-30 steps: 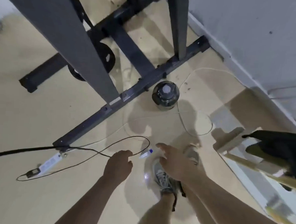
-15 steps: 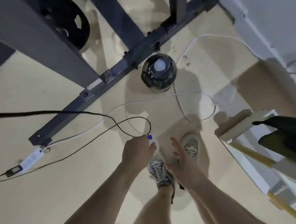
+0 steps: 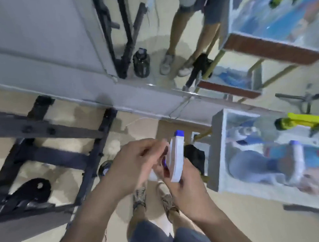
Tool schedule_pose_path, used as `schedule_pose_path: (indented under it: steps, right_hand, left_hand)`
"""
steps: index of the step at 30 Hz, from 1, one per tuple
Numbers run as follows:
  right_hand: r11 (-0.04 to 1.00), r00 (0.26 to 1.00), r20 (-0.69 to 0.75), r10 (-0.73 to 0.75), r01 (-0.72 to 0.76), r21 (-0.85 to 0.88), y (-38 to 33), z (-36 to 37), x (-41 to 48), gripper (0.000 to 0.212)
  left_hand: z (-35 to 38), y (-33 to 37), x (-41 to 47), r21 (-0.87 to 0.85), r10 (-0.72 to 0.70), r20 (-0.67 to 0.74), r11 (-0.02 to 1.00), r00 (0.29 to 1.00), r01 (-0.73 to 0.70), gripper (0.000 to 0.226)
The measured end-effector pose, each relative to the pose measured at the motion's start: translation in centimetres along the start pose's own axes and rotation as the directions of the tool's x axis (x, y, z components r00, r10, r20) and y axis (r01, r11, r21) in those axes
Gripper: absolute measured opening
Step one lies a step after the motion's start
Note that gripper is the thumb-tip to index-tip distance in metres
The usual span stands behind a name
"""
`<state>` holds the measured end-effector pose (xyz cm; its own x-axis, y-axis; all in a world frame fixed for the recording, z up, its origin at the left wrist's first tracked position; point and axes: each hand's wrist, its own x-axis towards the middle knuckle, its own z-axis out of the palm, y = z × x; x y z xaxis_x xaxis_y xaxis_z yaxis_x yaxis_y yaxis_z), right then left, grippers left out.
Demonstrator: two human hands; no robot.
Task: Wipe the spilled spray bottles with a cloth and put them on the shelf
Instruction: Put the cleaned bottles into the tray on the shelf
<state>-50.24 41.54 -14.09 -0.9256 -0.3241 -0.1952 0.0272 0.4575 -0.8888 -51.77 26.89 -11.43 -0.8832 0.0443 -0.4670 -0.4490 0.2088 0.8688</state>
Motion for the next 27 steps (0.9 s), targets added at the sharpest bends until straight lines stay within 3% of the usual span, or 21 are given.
schedule_pose_path:
  steps: [4, 6, 9, 11, 13, 17, 19, 23, 27]
  right_hand:
    - [0.994, 0.97, -0.239, 0.04, -0.014, 0.108, -4.2, -3.9, -3.0, 0.025]
    - [0.985, 0.931, -0.34, 0.133, -0.085, 0.152, -4.9, -5.5, -4.6, 0.022]
    - [0.976, 0.884, -0.427, 0.189, -0.119, 0.184, -5.6, -8.4, -7.6, 0.026]
    - [0.975, 0.87, -0.448, 0.207, -0.144, 0.172, -5.2, -9.9, -9.7, 0.045]
    - [0.966, 0.846, -0.472, 0.247, -0.175, 0.191, -4.0, -11.1, -11.4, 0.05]
    - [0.872, 0.746, -0.519, 0.417, -0.167, 0.461, 0.0, -12.6, -13.2, 0.049]
    - [0.797, 0.717, -0.491, 0.495, -0.15, 0.585, 1.9, -12.9, -13.3, 0.052]
    - [0.763, 0.734, -0.441, 0.517, -0.162, 0.626, 3.7, -13.3, -12.1, 0.052]
    - [0.815, 0.792, -0.419, 0.444, -0.164, 0.555, 5.1, -14.0, -10.9, 0.046]
  left_hand:
    - [1.4, 4.0, 0.8, 0.036, 0.16, 0.148, 0.985, 0.976, -0.167, 0.012]
    - [2.8, 5.9, 0.5, 0.097, 0.195, 0.237, 0.97, 0.952, -0.223, 0.019]
    - [5.1, 7.8, 0.2, 0.241, 0.207, 0.376, 0.919, 0.903, -0.311, 0.047]
    - [6.8, 8.0, 1.1, 0.259, 0.218, 0.382, 0.908, 0.898, -0.33, 0.058]
    - [9.1, 8.2, 2.6, 0.284, 0.25, 0.396, 0.881, 0.883, -0.377, 0.056]
    - [14.8, 8.2, 5.6, 0.437, 0.187, 0.529, 0.776, 0.828, -0.454, 0.05]
    - [17.4, 8.1, 6.9, 0.449, 0.113, 0.576, 0.784, 0.81, -0.429, 0.061]
    - [20.9, 8.2, 8.2, 0.448, 0.004, 0.6, 0.827, 0.8, -0.34, 0.099]
    - [22.6, 9.4, 9.2, 0.404, 0.025, 0.696, 0.812, 0.717, -0.421, 0.091]
